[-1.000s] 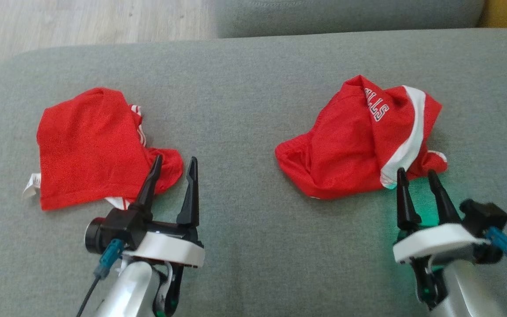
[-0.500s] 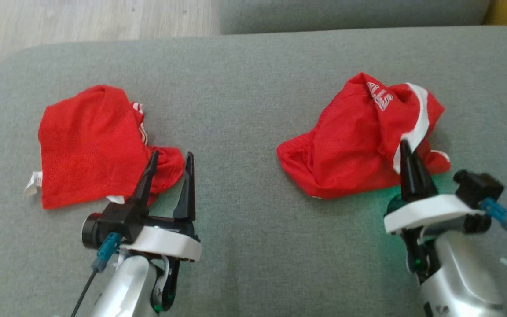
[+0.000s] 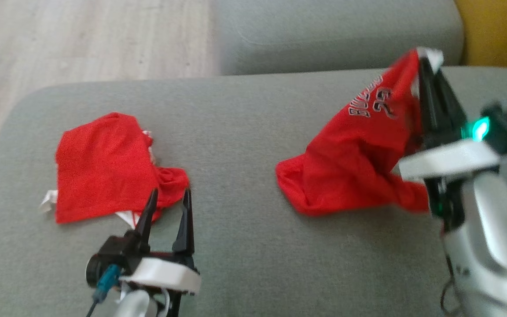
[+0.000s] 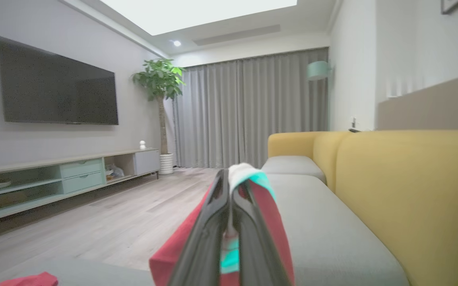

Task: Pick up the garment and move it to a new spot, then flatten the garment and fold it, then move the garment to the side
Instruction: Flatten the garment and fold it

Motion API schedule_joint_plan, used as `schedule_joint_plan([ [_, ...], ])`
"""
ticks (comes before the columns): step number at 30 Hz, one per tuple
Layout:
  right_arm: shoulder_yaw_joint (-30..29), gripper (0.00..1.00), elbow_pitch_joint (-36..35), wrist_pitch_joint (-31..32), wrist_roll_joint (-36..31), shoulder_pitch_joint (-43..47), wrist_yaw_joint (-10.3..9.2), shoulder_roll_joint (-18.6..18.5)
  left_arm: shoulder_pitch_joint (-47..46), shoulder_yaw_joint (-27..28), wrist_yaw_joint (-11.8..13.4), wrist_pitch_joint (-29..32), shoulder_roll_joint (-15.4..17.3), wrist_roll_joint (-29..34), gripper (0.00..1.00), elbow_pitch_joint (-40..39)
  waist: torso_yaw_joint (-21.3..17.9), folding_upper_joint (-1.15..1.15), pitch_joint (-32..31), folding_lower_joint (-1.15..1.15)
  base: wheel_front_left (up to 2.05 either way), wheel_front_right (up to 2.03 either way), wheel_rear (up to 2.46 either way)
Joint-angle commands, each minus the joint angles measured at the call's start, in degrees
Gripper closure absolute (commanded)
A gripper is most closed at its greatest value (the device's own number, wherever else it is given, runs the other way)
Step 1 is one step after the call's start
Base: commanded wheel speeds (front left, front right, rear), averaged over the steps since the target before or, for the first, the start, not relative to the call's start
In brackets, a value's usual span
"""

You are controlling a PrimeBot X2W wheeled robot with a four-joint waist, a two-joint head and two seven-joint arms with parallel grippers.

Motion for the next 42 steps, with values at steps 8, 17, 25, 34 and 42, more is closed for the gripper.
schedule_joint_plan([
  [8, 11.55, 1.0, -6.52, 5.89, 4.08, -15.79, -0.04, -0.85, -0.59, 3.15, -0.41, -0.56, -0.01, 0.7, 0.0, -2.24, 3.64, 0.0, -2.67, 0.0, 0.0, 0.0, 0.0],
  [17, 6.4, 1.0, -3.93, 8.71, 2.65, -17.69, -0.04, -2.21, -0.87, 2.98, -0.59, -0.56, -0.27, 1.3, 0.0, -2.62, 4.86, 0.0, -1.37, 0.0, 0.0, 0.0, 0.0],
  [25, -3.85, 1.0, 9.5, 10.98, -1.59, -12.9, -0.04, -11.04, -3.96, 2.39, -1.14, -0.56, 0.05, 2.65, 0.0, -2.65, 5.18, 0.0, 4.72, 0.0, 0.0, 0.0, 0.0],
  [34, -4.11, 0.0, 34.48, 7.96, -9.16, -23.71, -0.04, -18.38, -7.75, 1.59, -1.34, -0.56, -0.19, 2.8, 0.0, -2.51, 5.08, 0.0, 9.8, 0.0, 0.0, 0.0, 0.0],
  [42, -7.07, 0.0, 42.73, 3.01, -12.42, -28.74, -0.04, -17.5, -8.21, 1.79, -0.97, -0.56, -0.35, 2.23, 0.0, -2.43, 2.99, 0.0, 9.43, 0.0, 0.0, 0.0, 0.0],
])
